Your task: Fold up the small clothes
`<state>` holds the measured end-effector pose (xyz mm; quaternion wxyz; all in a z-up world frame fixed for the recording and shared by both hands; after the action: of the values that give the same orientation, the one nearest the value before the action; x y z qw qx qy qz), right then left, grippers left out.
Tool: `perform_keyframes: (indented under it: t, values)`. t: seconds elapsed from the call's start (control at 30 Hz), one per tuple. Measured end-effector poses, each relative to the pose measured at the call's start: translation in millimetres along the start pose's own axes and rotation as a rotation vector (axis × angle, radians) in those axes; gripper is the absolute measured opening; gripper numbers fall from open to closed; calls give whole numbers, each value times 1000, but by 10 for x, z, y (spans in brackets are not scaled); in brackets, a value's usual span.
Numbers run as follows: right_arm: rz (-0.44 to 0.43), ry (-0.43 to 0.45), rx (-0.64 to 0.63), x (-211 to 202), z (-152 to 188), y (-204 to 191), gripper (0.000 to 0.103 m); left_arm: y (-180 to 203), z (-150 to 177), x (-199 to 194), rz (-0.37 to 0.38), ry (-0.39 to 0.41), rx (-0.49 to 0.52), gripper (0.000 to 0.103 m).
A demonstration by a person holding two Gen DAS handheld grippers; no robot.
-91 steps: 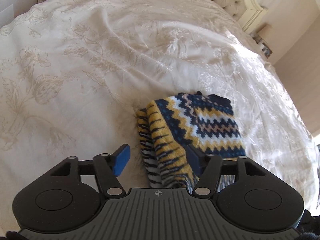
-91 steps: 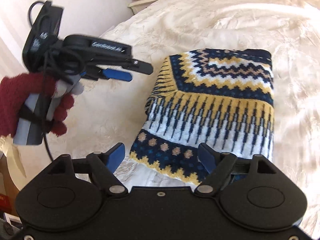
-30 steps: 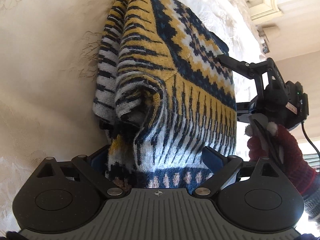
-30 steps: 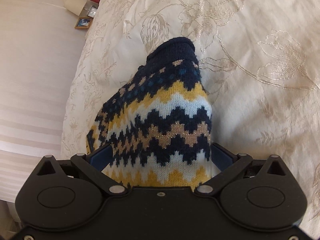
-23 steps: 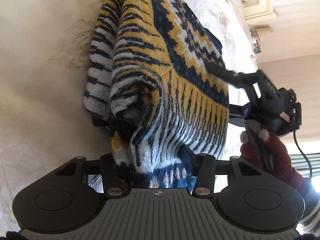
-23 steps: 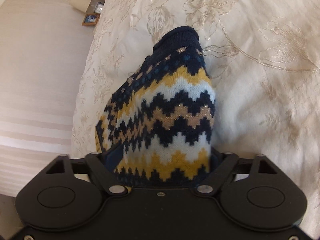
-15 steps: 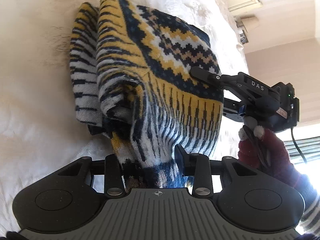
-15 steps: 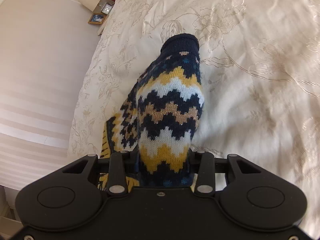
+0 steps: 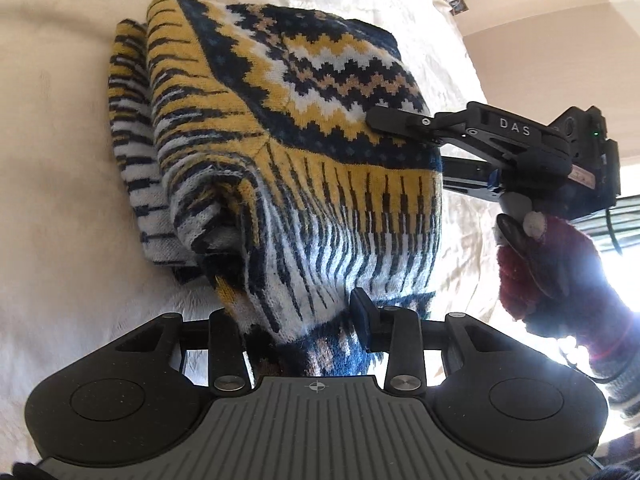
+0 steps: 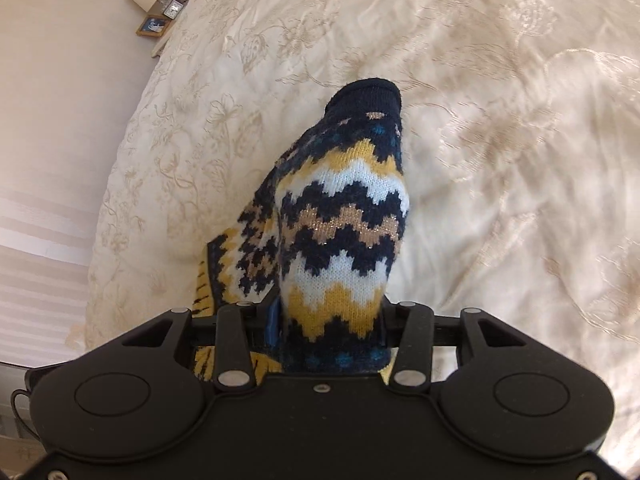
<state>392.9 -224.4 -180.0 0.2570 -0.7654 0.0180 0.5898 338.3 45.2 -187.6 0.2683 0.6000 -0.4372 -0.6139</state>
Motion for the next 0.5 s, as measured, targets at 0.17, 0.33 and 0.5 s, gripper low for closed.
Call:
perform_keyframes:
  t: [0.17, 0.33, 0.5]
  values:
    - [40, 40, -51, -98, 123, 103, 78, -105, 81, -73, -107, 97, -52, 40]
    - [24, 97, -95, -295, 230, 175, 94, 22, 208, -328, -220, 176, 1, 44]
    - [10, 153, -106, -466, 292, 275, 98, 290, 346, -611, -327, 266, 134, 44]
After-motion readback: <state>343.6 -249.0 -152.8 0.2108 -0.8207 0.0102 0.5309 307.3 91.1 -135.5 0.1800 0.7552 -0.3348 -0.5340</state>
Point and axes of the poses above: each gripper's, at about its wrist camera, not at the fingertips, and x roughly the way its jaws point, y to its right, z to its underside, the point moved 1 cm from there along x, roughly the way its jaws point, and after that the axes turned 15 degrees about z, right-handed, at the moved point
